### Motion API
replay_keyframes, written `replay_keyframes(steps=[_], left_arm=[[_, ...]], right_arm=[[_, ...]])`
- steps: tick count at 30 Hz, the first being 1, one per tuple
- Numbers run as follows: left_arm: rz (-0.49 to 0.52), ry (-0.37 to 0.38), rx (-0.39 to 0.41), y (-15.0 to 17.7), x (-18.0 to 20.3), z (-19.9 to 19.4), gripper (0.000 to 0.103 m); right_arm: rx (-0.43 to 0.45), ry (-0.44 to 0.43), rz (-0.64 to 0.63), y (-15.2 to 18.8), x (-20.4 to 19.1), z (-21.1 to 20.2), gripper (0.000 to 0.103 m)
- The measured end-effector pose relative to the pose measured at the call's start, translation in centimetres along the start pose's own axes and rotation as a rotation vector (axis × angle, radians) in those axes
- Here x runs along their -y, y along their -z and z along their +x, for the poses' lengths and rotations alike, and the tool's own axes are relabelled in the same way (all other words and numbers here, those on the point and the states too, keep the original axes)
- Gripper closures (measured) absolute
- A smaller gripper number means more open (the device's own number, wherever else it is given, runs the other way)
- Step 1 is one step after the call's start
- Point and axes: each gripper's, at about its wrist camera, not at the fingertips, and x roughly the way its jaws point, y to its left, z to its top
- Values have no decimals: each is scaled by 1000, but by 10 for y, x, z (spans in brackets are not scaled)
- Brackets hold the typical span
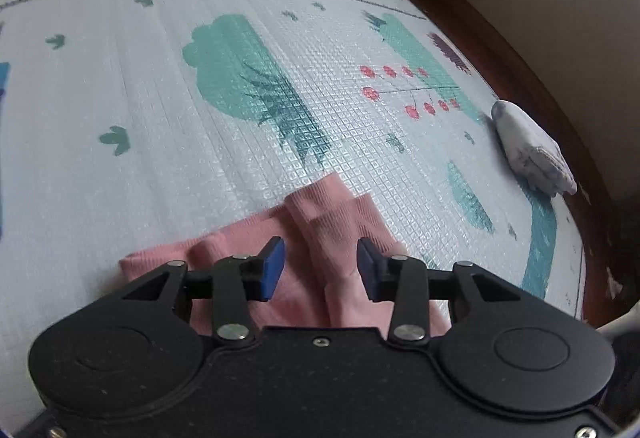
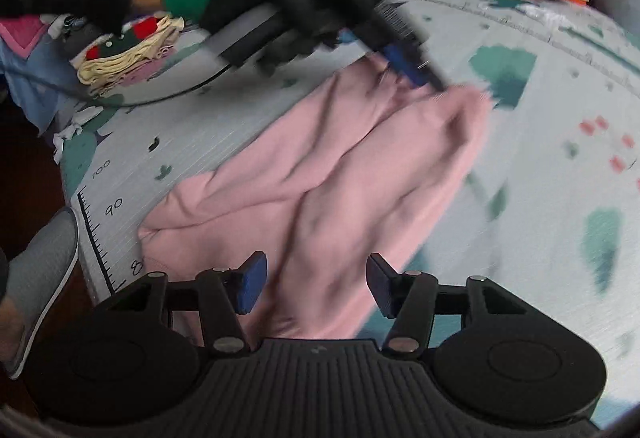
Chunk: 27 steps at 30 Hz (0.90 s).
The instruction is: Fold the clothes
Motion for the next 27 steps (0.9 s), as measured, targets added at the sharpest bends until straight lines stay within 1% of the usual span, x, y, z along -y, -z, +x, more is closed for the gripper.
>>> replay_keyframes(steps=[2,5,9,11,12,13,15,16,18,21,22,25,26,27], left_arm=[[3,-11,-15,-2,2,8,65],[-40,-7,-15,-4,1,16,66],[-76,9,-16,-9,2,21,68],[-85,4,-15,-10,4,23,69],[-71,-6,-16,-11,6,24,82],[-53,-14,-16,-11,8,24,89],[-29,-17,1,-11,13,18,91],[-48,-27,9,-12,14,11,91],[-98,-35,19,-13,15,-4,91],[-146,-57,3,-17,15,-21,91],[-149,-68,-7,-18,14,-21,91],[-101,-136,-41,-12,7,-1,89],[-71,-149,-42,-9,5,6,86],[-27,-143,-20,-6,4,9,76]], right_arm=[[10,-6,29,12,-8,11,47],[28,1,51,26,-17,19,47],[36,7,32,33,-21,23,46],[43,-8,58,33,-16,23,47],[46,-11,69,32,-15,22,48],[51,-11,75,33,-14,22,49],[62,-13,88,36,-11,20,50],[69,-21,105,38,-8,18,50],[80,-47,151,41,-1,15,50],[90,-94,206,48,10,10,50],[92,-110,218,49,14,9,50],[92,-132,224,50,20,9,51],[91,-134,222,50,20,9,51],[89,-131,217,49,19,9,51]])
